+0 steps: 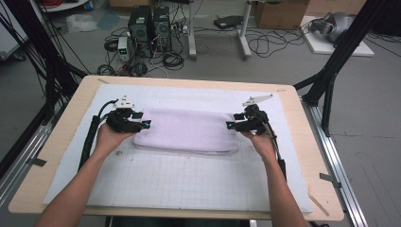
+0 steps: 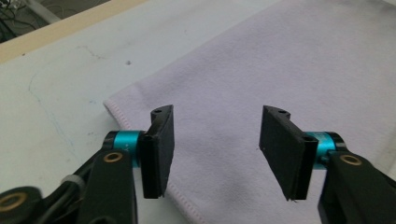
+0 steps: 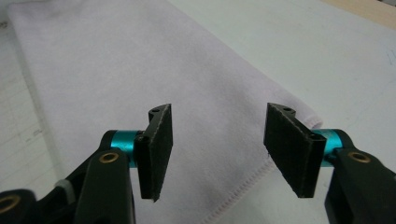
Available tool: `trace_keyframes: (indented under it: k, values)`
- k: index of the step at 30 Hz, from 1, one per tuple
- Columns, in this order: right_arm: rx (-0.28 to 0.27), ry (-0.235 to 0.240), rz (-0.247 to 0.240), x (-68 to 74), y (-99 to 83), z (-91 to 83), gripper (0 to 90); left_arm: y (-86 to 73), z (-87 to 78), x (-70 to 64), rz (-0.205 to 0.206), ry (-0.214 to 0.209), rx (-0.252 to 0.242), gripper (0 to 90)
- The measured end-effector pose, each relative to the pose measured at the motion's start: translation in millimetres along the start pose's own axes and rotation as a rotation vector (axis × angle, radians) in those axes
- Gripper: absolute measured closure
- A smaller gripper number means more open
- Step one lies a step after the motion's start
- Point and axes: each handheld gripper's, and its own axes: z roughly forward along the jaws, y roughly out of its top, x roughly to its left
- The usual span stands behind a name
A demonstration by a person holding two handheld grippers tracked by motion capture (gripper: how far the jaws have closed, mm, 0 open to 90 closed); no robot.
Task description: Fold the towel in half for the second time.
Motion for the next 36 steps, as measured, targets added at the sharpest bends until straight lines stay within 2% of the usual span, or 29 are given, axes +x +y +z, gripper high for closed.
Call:
trace_keyframes:
  k: [3, 6, 8, 16, 21, 27, 36]
  values:
    - [-0.001, -0.003, -0.001, 4.2, -0.1, -0.8, 36.5, -1.3, -3.9, -1.6, 0.006, -0.004, -0.007, 42.2]
    - [0.007, -0.005, -0.001, 7.6, 0.3, -2.0, 31.8, -4.1, -6.9, -0.8, -0.003, -0.002, -0.011, 40.5]
    - [-0.006, -0.013, -0.002, 10.3, -0.8, -4.4, 30.3, -6.4, -9.0, -0.6, -0.014, -0.006, -0.015, 40.2]
    - [-0.030, -0.028, -0.006, 16.1, -6.2, -12.2, 21.8, -14.0, -17.7, -2.7, -0.023, 0.019, -0.022, 33.4]
    - [-0.042, -0.036, -0.020, 22.1, -6.7, -17.6, 19.3, -18.0, -25.9, -1.6, -0.038, 0.024, -0.032, 31.2]
    - [-0.054, -0.030, -0.011, 27.0, -8.3, -22.8, 15.4, -21.4, -34.5, -2.4, -0.028, 0.033, -0.029, 29.8]
    - [-0.066, -0.035, -0.013, 33.9, -12.5, -33.1, 12.1, -30.7, -46.4, -2.6, -0.038, 0.041, -0.033, 28.5]
